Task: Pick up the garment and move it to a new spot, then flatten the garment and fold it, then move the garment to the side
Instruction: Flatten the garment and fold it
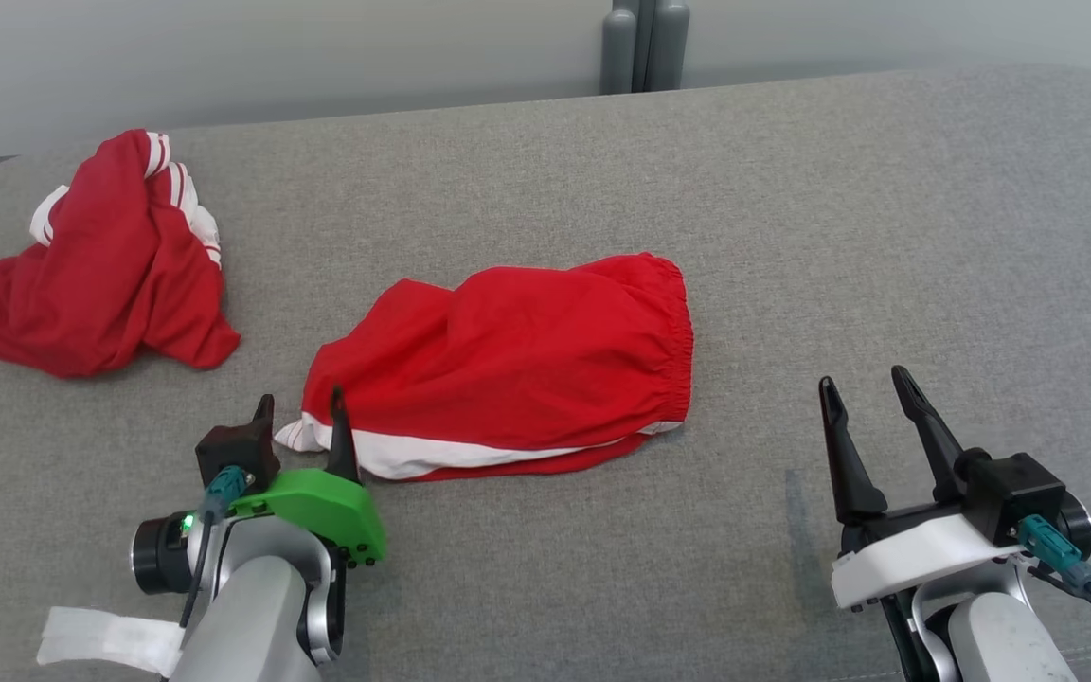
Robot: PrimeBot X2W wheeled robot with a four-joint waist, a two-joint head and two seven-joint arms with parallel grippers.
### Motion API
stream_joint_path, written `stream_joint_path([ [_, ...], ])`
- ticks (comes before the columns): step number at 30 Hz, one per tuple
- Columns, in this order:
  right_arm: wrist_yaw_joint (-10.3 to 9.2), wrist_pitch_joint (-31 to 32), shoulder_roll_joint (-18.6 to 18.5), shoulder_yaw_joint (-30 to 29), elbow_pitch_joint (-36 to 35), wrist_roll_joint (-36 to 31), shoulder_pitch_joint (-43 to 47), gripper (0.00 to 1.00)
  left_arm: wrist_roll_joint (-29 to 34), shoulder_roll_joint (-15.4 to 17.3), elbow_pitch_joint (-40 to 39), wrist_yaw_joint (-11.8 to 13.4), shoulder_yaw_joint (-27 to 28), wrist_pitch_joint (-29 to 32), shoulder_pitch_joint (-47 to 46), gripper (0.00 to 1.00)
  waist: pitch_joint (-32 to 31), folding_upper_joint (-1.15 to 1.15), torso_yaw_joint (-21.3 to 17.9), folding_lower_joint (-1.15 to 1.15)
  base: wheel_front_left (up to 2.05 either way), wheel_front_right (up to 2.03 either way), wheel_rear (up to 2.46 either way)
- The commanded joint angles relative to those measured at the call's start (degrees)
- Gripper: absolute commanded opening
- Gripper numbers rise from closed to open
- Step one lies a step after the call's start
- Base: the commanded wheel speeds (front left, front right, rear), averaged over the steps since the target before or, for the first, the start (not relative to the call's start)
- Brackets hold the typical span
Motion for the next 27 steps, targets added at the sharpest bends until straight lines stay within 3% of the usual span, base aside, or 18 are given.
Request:
stream_joint_path([
  [1, 0.00, -0.19, -0.17, -0.17, -0.45, 0.47, 0.33, 1.00, 0.61, 0.47, -1.48, -0.70, 1.24, 0.06, 1.67, 1.00, -0.46, 0.00, -0.07, 0.00, 0.00, 0.00, 0.00],
  [14, 0.00, -0.19, -0.17, -1.73, -3.32, -1.08, 3.30, 1.00, 4.75, -0.19, -16.46, -9.63, 9.50, 0.05, 13.74, 1.00, -4.81, 0.00, 0.07, 0.00, 0.00, 0.00, 0.00],
  [27, 0.00, -0.20, -0.17, -1.70, -6.65, -1.60, 7.66, 1.00, 8.27, -1.87, -28.01, -11.75, 14.71, 0.06, 24.69, 1.00, -8.57, 0.00, 0.74, 0.00, 0.00, 0.00, 0.00],
])
